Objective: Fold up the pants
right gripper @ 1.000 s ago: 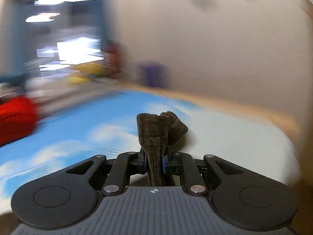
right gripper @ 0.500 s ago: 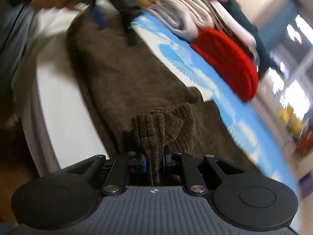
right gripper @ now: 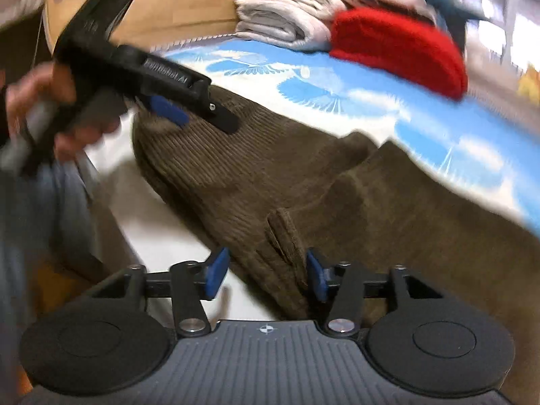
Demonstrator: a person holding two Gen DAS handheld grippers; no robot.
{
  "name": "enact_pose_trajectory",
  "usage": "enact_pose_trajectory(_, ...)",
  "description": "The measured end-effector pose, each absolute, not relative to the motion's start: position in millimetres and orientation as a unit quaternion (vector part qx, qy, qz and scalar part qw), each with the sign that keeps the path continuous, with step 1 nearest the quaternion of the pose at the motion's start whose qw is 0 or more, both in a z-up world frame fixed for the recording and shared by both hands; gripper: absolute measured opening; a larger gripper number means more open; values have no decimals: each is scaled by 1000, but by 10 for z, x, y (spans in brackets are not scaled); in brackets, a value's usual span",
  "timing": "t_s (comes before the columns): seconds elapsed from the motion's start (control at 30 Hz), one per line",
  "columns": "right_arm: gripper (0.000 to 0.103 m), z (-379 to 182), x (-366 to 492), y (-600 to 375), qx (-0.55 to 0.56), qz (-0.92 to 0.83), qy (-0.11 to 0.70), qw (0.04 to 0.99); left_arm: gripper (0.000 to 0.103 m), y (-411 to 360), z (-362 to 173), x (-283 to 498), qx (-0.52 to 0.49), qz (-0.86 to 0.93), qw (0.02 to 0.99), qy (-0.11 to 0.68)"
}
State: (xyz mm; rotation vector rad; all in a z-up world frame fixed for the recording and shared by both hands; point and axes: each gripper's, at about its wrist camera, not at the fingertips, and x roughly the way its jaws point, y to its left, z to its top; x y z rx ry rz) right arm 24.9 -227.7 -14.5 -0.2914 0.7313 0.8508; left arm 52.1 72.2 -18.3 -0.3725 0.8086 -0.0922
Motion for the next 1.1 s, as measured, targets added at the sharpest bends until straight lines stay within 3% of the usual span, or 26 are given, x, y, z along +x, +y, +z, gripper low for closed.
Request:
enact_pose_trajectory(0.2,57,-214,97,-2245,-147,391,353,837,103,276,-271,626,-211,-84,881,415)
enact_pose_trajectory(0.3,58,-246,38,-2214,-160,387,343,841,103,6,-344,668,-182,-89,886,418)
enact_pose_trajectory(0.4,59,-231,44,-2229,-152,388,344,841,103,-283,-489,702,-89,-78,890,440)
enact_pose_trajectory(0.6,57,-52,108,-2560,-70,328,358,871,103,-356,-603,647,-57,-80,898,429)
enact_pose_trajectory(0.67,60,-24,123,-2736,-44,286,363,886,103,-316,-613,641,-60,-85,898,428)
enact_pose_trajectory(0.8,60,74,92,-3292,76,146,333,929,103,-334,-619,599,-43,-83,904,417)
enact_pose_trajectory(0.9,73,89,61,-3661,141,19,285,948,103,-319,-596,630,-46,-81,903,420)
enact_pose_trajectory(1.1,73,-152,306,-4082,226,-126,318,912,103,-322,-606,640,-48,-77,902,422)
